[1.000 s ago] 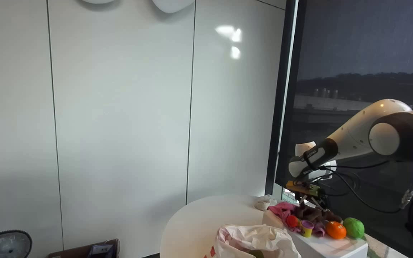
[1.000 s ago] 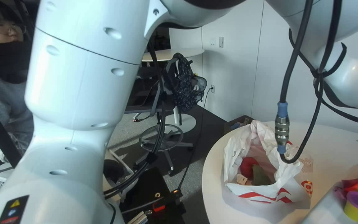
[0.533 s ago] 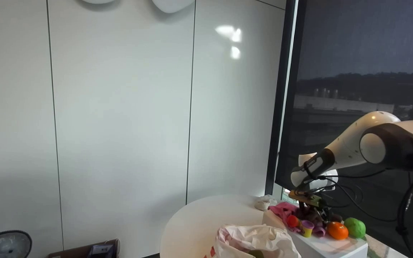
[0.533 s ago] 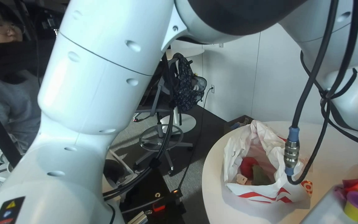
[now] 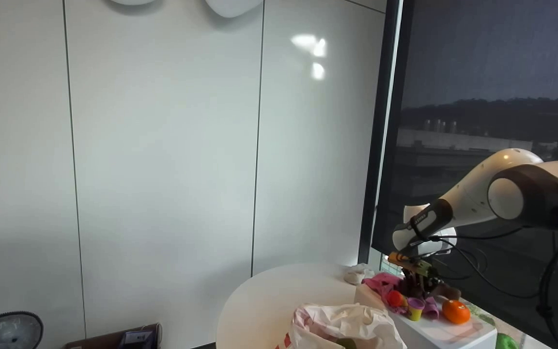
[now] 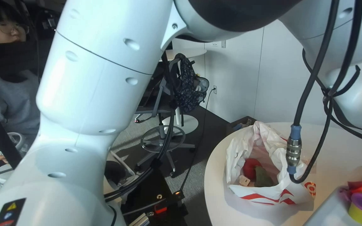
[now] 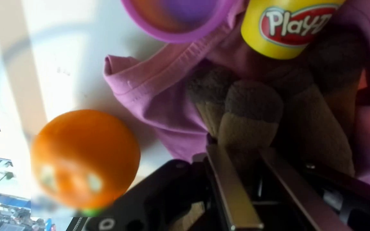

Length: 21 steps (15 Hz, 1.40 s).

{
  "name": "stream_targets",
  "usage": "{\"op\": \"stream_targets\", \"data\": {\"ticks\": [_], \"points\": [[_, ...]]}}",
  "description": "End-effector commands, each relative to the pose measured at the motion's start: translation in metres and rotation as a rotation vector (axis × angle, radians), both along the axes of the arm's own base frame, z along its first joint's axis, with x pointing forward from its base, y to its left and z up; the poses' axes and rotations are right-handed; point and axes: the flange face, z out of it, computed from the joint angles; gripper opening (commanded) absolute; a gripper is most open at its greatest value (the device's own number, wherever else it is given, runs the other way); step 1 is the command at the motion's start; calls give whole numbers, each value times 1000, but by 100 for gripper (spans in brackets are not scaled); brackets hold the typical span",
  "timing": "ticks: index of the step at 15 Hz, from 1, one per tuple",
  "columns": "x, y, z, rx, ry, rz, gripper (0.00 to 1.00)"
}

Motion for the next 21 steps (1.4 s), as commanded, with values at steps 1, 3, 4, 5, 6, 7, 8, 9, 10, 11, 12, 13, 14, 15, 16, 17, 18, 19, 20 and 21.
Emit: {"op": "stream_targets", "data": {"ticks": [1,3,4,5,6,7,8,9,10,11,12,13,14,15,16,17,18,19,20,21], "points": [[-11,11,37,-21,-64,14,4],[-20,20,67,-76,-90,42,6],[-26,24,84,-116,-105,58,6],[-32,31,101,-152,-124,78,6],[-38,36,116,-188,-135,96,6],[-44,44,133,-222,-162,120,6],[-53,54,149,-234,-181,151,6],[-62,64,165,-244,-204,187,6],[-72,74,181,-256,-233,229,6],[-83,85,195,-264,-257,271,6],[-95,98,207,-260,-278,321,6],[-108,111,215,-224,-275,377,6],[-122,126,222,-208,-279,421,6],[-138,143,224,-181,-266,466,6],[-150,158,226,-154,-259,511,6],[-160,174,220,-116,-248,553,6],[-168,188,214,-76,-233,595,6],[-176,201,208,-35,-217,637,6],[-182,214,198,6,-198,678,6],[-188,226,188,46,-175,718,6]]}}
